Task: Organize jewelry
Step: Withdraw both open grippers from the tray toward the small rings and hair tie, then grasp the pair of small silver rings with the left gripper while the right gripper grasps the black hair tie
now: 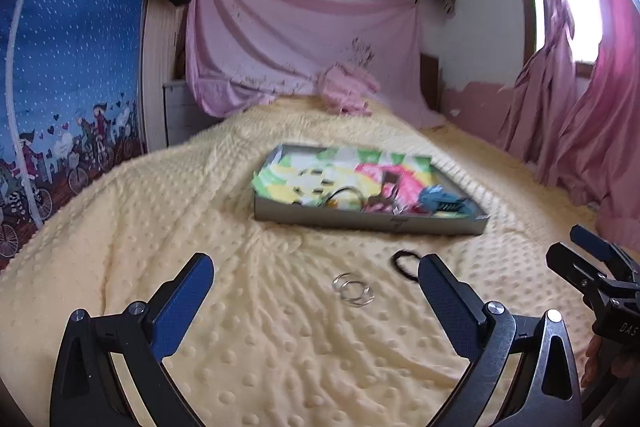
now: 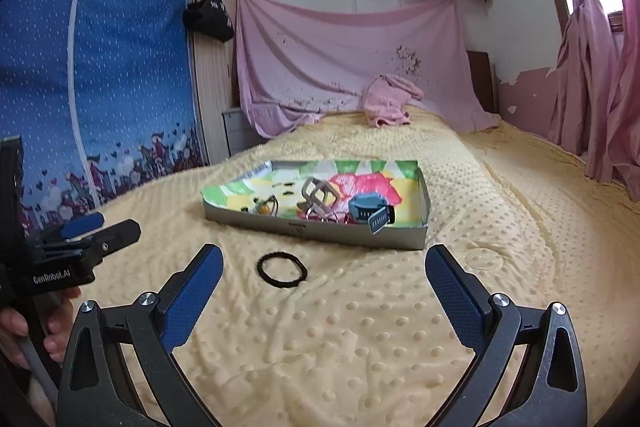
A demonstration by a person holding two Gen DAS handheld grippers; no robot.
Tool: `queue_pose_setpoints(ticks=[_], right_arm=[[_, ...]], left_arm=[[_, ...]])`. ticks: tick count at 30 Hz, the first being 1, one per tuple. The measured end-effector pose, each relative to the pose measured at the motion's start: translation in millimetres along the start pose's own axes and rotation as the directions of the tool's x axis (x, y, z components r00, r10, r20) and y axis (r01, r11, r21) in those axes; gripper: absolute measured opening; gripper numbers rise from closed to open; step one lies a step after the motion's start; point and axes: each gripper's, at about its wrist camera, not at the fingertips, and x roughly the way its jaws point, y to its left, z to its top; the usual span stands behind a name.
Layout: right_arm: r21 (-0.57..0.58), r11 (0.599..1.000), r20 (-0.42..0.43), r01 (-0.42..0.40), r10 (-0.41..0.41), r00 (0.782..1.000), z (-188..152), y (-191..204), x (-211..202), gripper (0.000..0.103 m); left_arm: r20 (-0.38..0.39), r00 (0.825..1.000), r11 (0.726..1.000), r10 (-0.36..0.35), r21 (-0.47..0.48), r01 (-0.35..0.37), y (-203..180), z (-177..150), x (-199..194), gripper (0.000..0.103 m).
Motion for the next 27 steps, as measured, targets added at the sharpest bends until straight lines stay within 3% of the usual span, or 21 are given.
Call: queue_pose_setpoints(ticks=[9,11,16,21,27], right_arm=[[-0.02,0.998,-0.071,-0.052,0.051,0.996,-6,2,53,0.1],[-0.024,0.997,-0.09,-0.068,0.065,0.994,-7,3,65,0.099],[-0.025,0.993,-0.144,-0.112,0.107,0.984,-12,3,90,0.098],[-0.012,0.988,-0.208,-0.153,0.148,0.967,-19,2,113,0.08],[-0.004,0.978,-0.267,-0.207,0.198,0.943,-27,4,135,0.071]], left_arm=[[-0.07,0.998,1.0,0.001,0.017,0.001,0,-7,35,0.103],[-0.086,0.996,1.0,-0.009,0.026,0.012,-2,-11,42,0.097],[-0.145,0.988,0.997,-0.058,0.032,0.063,-5,-20,57,0.07],[-0.176,0.977,0.991,-0.118,0.034,0.126,-7,-24,65,0.051],[-0.21,0.962,0.983,-0.176,0.017,0.184,-8,-25,77,0.042]])
